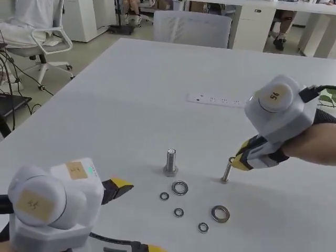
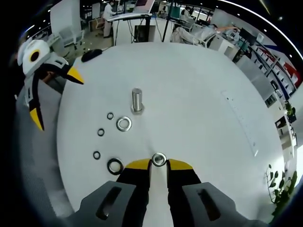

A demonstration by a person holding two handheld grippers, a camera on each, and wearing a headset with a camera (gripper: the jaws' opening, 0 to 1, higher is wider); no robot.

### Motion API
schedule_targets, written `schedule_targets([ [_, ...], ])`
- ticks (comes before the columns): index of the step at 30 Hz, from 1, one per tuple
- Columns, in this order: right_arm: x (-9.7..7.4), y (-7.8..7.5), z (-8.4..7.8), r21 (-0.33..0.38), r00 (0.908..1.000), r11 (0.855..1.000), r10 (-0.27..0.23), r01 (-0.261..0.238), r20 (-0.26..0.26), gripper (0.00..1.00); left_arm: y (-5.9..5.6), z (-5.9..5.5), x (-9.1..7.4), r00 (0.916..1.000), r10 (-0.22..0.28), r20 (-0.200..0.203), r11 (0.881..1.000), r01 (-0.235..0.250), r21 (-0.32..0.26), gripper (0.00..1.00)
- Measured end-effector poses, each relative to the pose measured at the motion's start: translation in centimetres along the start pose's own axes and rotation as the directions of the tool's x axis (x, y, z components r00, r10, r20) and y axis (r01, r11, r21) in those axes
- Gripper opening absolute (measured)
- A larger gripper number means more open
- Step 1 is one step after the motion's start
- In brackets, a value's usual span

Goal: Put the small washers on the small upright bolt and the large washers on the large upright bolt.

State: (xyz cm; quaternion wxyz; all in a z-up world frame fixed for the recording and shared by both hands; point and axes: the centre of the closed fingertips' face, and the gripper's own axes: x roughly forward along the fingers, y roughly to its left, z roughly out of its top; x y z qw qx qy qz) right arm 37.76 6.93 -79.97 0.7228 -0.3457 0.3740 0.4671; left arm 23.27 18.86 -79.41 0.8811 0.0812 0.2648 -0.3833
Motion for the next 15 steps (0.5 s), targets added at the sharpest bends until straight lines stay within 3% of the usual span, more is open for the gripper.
schedule_targets([
  [15,0.95,-0.46,-0.32,-0.007,0.9997,1.0,0.014,-0.014,-0.018,0.14,0.12,-0.24,0.08,1.0,0.003,-0.007,1.0,-0.003,-0.008,0.82],
])
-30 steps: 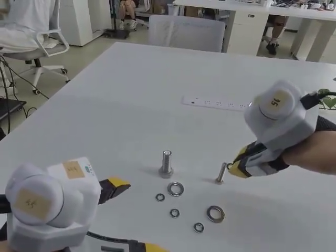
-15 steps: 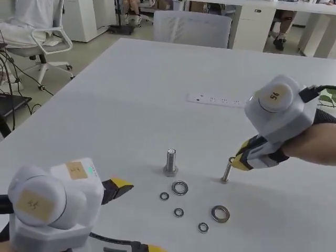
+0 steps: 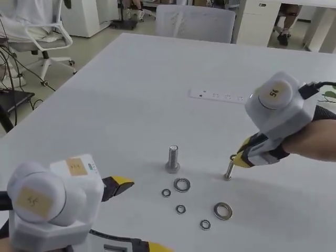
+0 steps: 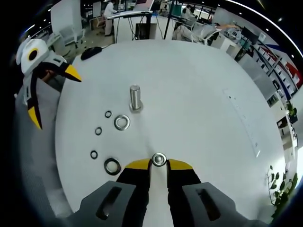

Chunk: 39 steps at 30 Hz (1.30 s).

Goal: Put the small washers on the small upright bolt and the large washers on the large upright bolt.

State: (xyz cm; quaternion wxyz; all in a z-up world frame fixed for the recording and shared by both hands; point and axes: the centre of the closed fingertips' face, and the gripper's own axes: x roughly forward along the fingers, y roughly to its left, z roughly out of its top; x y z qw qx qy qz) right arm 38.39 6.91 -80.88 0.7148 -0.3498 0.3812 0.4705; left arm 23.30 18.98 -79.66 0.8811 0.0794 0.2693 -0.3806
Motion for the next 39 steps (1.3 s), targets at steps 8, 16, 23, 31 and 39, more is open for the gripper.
schedule_targets([
  [8,0.2,0.0,-0.1,0.002,0.9999,1.0,0.009,-0.009,-0.005,0.14,0.0,-0.1,0.0,1.0,0.001,-0.004,1.0,-0.001,-0.002,0.81],
  [16,0.6,0.1,-0.2,0.002,0.9998,1.0,0.019,-0.019,-0.011,0.14,0.0,-0.1,0.0,1.0,0.0,-0.005,1.0,0.0,-0.006,0.82],
  [23,0.9,0.2,-0.4,0.004,0.9995,1.0,0.026,-0.026,-0.016,0.14,0.1,-0.1,-0.1,1.0,0.003,-0.005,1.0,-0.003,-0.005,0.82],
  [31,1.7,0.5,-0.7,0.015,0.999,0.999,0.04,-0.04,-0.019,0.14,0.0,-0.2,-0.1,1.0,0.002,-0.008,1.0,-0.002,-0.008,0.82],
  [39,2.9,0.6,-1.2,0.025,0.9982,0.998,0.055,-0.055,-0.025,0.14,0.1,-0.2,-0.1,0.9999,0.002,-0.011,1.0,-0.003,-0.012,0.82],
])
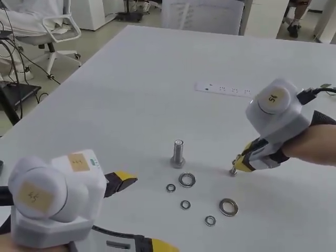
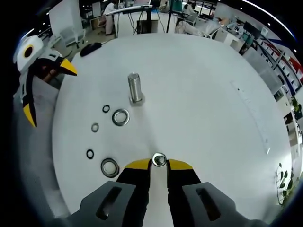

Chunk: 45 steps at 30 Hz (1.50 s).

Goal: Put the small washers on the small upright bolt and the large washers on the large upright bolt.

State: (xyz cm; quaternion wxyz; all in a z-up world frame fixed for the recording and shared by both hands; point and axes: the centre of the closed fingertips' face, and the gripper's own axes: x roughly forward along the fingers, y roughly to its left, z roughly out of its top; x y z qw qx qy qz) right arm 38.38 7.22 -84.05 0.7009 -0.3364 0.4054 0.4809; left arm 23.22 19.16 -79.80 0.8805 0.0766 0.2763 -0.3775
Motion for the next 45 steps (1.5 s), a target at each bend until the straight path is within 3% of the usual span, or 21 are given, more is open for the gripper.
schedule_targets([
  [16,2.2,0.5,-1.1,0.018,0.9995,1.0,0.026,-0.026,-0.017,0.14,0.0,-0.3,0.2,0.9999,0.001,-0.011,1.0,-0.001,-0.005,0.82],
  [22,2.4,0.4,-1.3,0.018,0.9995,0.999,0.027,-0.027,-0.016,0.13,0.0,-0.4,0.3,0.9999,0.0,-0.014,1.0,0.0,-0.005,0.82],
  [25,2.4,0.4,-1.5,0.009,0.9993,1.0,0.028,-0.028,-0.024,0.08,0.0,-0.4,0.3,0.9999,-0.002,-0.015,1.0,0.002,-0.007,0.81],
  [32,2.4,0.4,-1.6,0.011,0.9991,0.999,0.031,-0.031,-0.031,0.13,0.0,-0.3,0.3,0.9999,-0.003,-0.015,1.0,0.003,-0.006,0.81],
  [45,1.7,0.3,0.3,-0.024,0.9994,1.0,0.004,-0.003,0.035,0.19,0.1,-0.4,0.3,0.9999,-0.003,-0.015,1.0,0.003,-0.005,0.81],
])
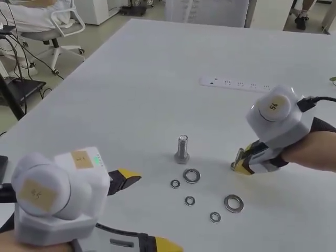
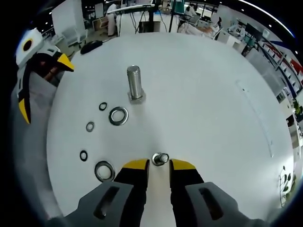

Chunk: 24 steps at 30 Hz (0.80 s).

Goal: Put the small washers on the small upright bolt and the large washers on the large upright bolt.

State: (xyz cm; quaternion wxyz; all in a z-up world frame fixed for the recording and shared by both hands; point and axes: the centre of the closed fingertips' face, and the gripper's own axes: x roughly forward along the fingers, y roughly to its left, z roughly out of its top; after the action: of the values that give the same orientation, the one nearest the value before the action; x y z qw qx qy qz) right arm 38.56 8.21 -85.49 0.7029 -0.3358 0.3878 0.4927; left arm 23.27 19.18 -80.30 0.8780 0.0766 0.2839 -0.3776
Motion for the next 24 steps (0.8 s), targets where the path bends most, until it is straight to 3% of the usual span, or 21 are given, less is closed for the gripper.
schedule_targets([
  [8,-0.1,-0.2,0.3,-0.021,0.9999,1.0,-0.007,0.007,0.008,0.11,0.0,-0.1,0.0,1.0,0.003,0.001,1.0,-0.003,-0.001,0.81],
  [24,-0.5,0.2,-0.6,0.006,0.9996,1.0,0.017,-0.017,-0.021,0.09,0.0,-0.1,0.0,1.0,0.002,0.001,1.0,-0.002,0.0,0.81],
])
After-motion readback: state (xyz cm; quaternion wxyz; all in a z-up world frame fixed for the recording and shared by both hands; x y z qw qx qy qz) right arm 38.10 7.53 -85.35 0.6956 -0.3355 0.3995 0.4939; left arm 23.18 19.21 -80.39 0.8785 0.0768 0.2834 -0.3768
